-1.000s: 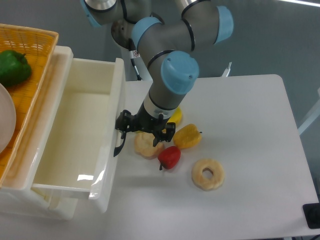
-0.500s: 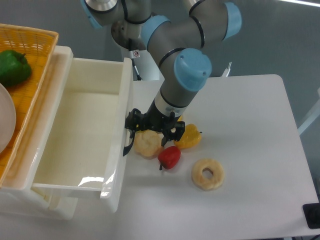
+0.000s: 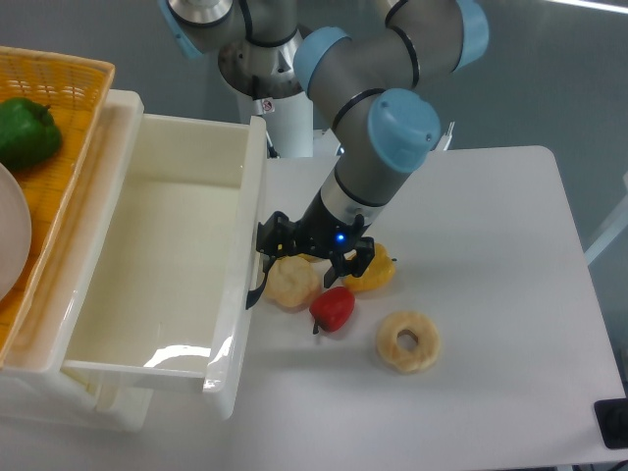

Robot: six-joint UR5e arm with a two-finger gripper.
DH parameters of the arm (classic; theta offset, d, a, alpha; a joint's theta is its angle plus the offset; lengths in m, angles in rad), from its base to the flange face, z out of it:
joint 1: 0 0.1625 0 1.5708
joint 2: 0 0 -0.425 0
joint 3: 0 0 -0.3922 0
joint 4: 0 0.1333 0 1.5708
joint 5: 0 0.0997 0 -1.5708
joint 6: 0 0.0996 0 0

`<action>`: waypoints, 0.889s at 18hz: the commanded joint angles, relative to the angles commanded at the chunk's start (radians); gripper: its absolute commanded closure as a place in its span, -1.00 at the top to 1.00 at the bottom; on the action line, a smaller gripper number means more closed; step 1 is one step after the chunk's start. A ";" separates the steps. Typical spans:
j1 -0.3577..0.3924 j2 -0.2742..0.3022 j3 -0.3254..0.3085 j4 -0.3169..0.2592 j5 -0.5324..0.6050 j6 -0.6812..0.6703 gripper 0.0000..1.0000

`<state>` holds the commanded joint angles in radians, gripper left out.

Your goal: Slide open the top white drawer

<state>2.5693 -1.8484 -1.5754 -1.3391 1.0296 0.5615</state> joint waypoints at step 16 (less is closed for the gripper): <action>0.195 -0.110 0.058 0.229 0.113 0.409 1.00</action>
<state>2.7642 -1.9588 -1.5172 -1.1106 1.1426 0.9705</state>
